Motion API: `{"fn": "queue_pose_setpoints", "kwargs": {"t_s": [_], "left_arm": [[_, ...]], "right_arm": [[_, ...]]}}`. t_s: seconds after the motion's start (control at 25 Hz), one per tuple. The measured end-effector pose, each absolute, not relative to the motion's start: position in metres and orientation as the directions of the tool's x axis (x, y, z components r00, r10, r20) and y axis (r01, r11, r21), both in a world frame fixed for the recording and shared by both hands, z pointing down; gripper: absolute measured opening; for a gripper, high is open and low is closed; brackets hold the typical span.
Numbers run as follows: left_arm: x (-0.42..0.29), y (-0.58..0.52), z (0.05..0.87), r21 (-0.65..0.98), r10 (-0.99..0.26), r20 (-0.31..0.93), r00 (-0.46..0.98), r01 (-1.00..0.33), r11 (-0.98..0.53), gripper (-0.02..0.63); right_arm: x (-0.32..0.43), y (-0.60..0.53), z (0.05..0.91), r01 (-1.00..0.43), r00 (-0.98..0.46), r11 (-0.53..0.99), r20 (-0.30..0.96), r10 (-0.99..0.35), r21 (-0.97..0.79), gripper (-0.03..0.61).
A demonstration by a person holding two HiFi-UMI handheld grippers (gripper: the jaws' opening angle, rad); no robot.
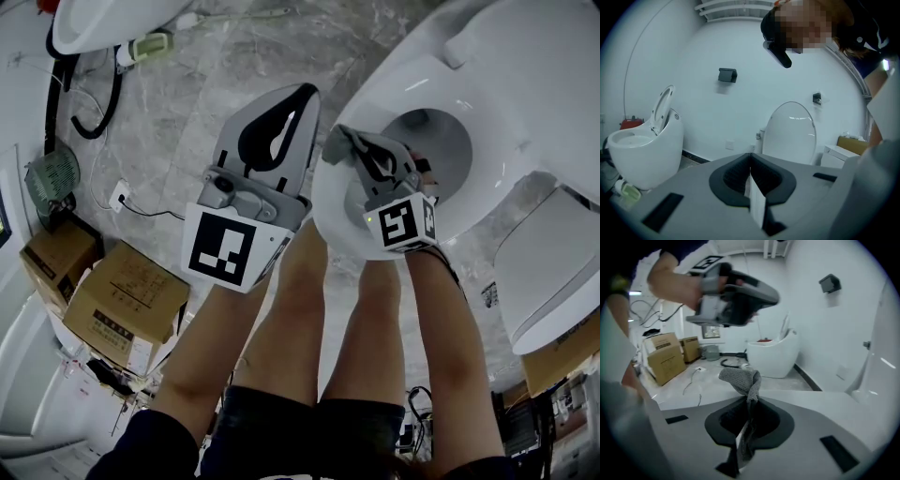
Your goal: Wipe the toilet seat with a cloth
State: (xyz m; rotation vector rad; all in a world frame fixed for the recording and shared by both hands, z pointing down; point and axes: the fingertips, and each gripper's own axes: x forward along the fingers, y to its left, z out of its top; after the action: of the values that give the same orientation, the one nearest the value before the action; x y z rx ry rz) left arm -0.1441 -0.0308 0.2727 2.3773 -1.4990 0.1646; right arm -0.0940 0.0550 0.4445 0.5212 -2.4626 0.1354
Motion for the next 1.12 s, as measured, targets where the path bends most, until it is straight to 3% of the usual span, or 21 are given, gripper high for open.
{"fn": "queue_pose_setpoints", "kwargs": {"t_s": [0.2,0.28,0.36,0.6,0.68,0.76,0.84,0.96,1.12], "left_arm": [[-0.145,-0.033,0.273,0.209,-0.859,0.264,0.439,-0.895,-0.393,0.02],[-0.146,-0.033,0.271,0.209,-0.859,0.264,0.439,-0.896,-0.393,0.02],[-0.147,-0.033,0.27,0.204,-0.86,0.264,0.437,-0.897,-0.393,0.02],[-0.153,-0.028,0.27,0.197,-0.865,0.266,0.426,-0.902,-0.383,0.02],[-0.157,-0.026,0.269,0.196,-0.869,0.267,0.417,-0.906,-0.375,0.02],[-0.162,-0.025,0.268,0.197,-0.873,0.266,0.409,-0.91,-0.366,0.02],[-0.165,-0.024,0.267,0.197,-0.876,0.266,0.401,-0.913,-0.358,0.02],[-0.167,-0.023,0.266,0.196,-0.879,0.266,0.396,-0.915,-0.353,0.02],[-0.173,-0.024,0.264,0.194,-0.882,0.266,0.389,-0.918,-0.346,0.02]], "right_arm": [[-0.123,0.18,0.443,-0.032,-0.801,0.997,0.598,0.014,-0.065,0.041],[-0.129,0.199,0.442,0.047,-0.792,0.997,0.606,0.072,-0.057,0.041],[-0.131,0.176,0.443,-0.014,-0.792,0.999,0.61,0.011,-0.036,0.041],[-0.096,-0.003,0.441,-0.515,-0.664,0.853,0.591,-0.458,0.083,0.041],[-0.083,-0.044,0.439,-0.602,-0.592,0.791,0.606,-0.532,0.107,0.041],[-0.086,-0.052,0.439,-0.594,-0.576,0.796,0.63,-0.521,0.115,0.041],[-0.104,-0.026,0.44,-0.483,-0.616,0.866,0.653,-0.44,0.127,0.041],[-0.142,0.058,0.443,-0.203,-0.681,0.972,0.696,-0.229,0.122,0.041],[-0.165,0.188,0.45,0.158,-0.67,0.984,0.741,0.047,0.081,0.04]]}}
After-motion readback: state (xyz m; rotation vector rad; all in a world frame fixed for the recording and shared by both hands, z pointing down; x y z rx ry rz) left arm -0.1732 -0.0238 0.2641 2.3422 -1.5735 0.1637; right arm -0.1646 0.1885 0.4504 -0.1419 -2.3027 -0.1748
